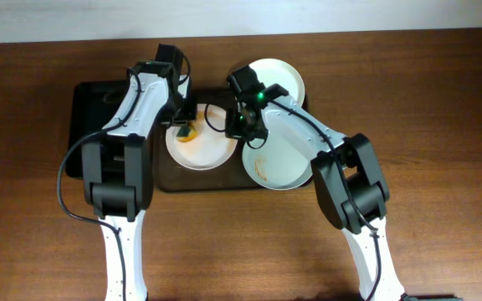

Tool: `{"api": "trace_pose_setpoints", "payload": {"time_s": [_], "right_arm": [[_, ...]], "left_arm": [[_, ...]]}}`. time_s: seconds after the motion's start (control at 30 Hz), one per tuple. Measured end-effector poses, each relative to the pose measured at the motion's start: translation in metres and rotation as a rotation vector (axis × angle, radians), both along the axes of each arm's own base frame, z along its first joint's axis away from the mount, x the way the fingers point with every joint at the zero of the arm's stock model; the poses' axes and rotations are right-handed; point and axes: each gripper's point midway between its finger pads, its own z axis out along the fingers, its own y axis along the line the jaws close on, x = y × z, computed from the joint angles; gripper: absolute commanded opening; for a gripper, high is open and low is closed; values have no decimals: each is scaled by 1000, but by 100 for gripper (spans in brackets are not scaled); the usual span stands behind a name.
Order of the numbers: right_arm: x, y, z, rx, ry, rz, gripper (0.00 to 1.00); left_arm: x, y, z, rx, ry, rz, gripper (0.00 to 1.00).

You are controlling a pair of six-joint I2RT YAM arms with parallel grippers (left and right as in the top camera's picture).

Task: Clean dirty plates on tray and stack at the side
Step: 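Scrub the held plate with the sponge in the left gripper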

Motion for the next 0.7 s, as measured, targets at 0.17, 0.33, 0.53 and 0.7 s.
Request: {"api": "trace_pose_setpoints", "payload": {"time_s": [0.17,0.33,0.53,0.7], "right_arm": [[-1,-1,0,-3,1,6,4],[3,-7,-1,-11,-1,-9,4],[2,-6,0,-4,4,-6,4],[2,-6,0,-2,5,-5,4]], "left_arm": [[-10,-18,3,-209,2,-243,1],[5,-27,1,-214,-40,-170,1],[-32,-2,1,-54,134,-40,0],[-22,-46,2,-372,37,-269,0]]}}
